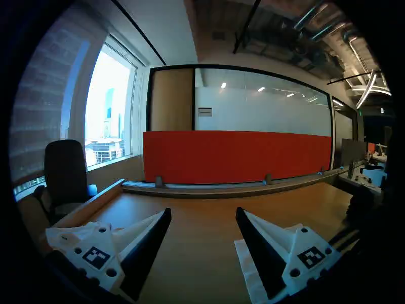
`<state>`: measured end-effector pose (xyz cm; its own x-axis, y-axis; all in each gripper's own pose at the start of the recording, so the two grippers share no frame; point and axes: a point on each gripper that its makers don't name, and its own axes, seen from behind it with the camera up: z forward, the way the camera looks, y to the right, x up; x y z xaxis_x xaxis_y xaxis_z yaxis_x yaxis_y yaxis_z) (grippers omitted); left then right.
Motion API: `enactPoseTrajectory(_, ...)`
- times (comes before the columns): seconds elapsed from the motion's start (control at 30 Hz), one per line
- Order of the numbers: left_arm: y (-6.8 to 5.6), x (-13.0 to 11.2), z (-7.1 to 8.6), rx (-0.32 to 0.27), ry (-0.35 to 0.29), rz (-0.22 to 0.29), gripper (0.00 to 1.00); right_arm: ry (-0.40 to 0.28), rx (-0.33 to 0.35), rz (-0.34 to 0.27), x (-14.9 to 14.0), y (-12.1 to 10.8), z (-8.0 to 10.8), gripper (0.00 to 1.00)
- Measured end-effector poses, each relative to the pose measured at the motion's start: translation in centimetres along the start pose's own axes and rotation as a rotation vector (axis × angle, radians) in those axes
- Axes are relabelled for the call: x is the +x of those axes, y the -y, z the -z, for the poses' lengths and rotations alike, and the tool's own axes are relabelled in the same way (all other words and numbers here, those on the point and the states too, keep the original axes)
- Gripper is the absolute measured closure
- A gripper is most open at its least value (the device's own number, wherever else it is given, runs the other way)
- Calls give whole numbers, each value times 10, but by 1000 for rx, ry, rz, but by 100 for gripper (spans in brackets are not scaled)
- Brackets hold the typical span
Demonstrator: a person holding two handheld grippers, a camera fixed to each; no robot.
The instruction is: Fold towel
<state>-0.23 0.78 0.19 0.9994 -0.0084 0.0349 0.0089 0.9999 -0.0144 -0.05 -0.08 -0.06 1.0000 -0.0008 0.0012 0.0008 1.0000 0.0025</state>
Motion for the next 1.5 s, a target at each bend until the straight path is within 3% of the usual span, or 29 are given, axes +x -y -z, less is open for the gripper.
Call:
enactPoseTrajectory(0.37, -22, 0, -2, -108, 91, -29, 6, 71, 109, 62, -7, 24, 9, 1)
enactPoseTrajectory(0.7, -41, 12, 0, -199, 129, -77, 6, 115, 188, 103, 0, 40, 11, 1)
enactPoseTrajectory(1.1, -53, 13, 3, -278, 169, -111, 6, 146, 253, 142, 5, 53, 10, 1)
enactPoseTrajectory(1.5, -68, 3, 10, -383, 246, -180, 6, 236, 385, 228, -7, 74, 18, 0)
